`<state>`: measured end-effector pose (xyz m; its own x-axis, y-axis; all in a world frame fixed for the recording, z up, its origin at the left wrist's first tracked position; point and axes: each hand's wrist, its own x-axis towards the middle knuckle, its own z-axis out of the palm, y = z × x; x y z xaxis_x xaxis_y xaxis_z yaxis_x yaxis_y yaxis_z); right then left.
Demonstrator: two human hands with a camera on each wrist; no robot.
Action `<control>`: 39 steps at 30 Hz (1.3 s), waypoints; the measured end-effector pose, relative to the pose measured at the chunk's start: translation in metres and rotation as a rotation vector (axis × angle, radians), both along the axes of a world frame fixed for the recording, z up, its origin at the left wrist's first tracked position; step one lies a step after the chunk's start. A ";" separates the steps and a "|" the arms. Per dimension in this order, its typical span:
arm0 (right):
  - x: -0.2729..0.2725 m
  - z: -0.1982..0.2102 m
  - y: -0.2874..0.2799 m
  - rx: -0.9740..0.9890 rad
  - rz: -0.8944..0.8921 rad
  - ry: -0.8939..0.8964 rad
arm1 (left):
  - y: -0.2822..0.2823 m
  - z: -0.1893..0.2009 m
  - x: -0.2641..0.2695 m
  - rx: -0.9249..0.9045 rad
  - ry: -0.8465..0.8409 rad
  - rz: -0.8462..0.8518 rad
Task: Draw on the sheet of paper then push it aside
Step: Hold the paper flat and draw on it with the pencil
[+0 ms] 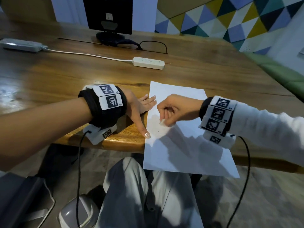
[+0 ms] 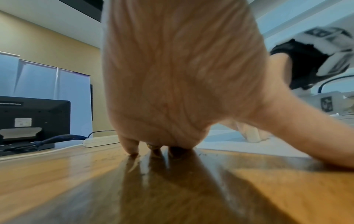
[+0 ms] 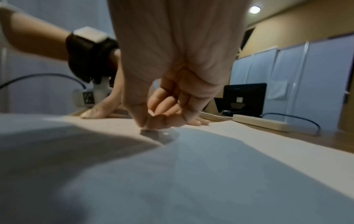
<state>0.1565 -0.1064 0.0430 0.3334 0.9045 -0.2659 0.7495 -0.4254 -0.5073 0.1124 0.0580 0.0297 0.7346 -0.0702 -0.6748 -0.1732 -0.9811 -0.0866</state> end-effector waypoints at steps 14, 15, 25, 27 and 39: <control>-0.002 -0.004 -0.011 -0.027 -0.007 0.066 | -0.001 0.003 -0.004 -0.012 0.010 0.004; 0.001 -0.002 -0.011 -0.013 -0.022 0.041 | -0.002 0.003 -0.004 -0.012 0.006 0.004; 0.001 -0.005 -0.005 0.068 -0.061 -0.060 | -0.002 0.002 -0.002 -0.001 0.012 0.005; -0.007 -0.011 -0.004 0.052 -0.053 -0.026 | -0.002 0.003 -0.004 -0.008 0.004 0.007; 0.011 -0.010 0.023 0.110 -0.008 -0.030 | -0.005 0.006 -0.007 -0.007 0.017 0.039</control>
<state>0.1675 -0.0835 0.0333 0.3467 0.9251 -0.1546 0.7621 -0.3739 -0.5286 0.1050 0.0534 0.0361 0.7256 -0.0470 -0.6865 -0.1367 -0.9876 -0.0769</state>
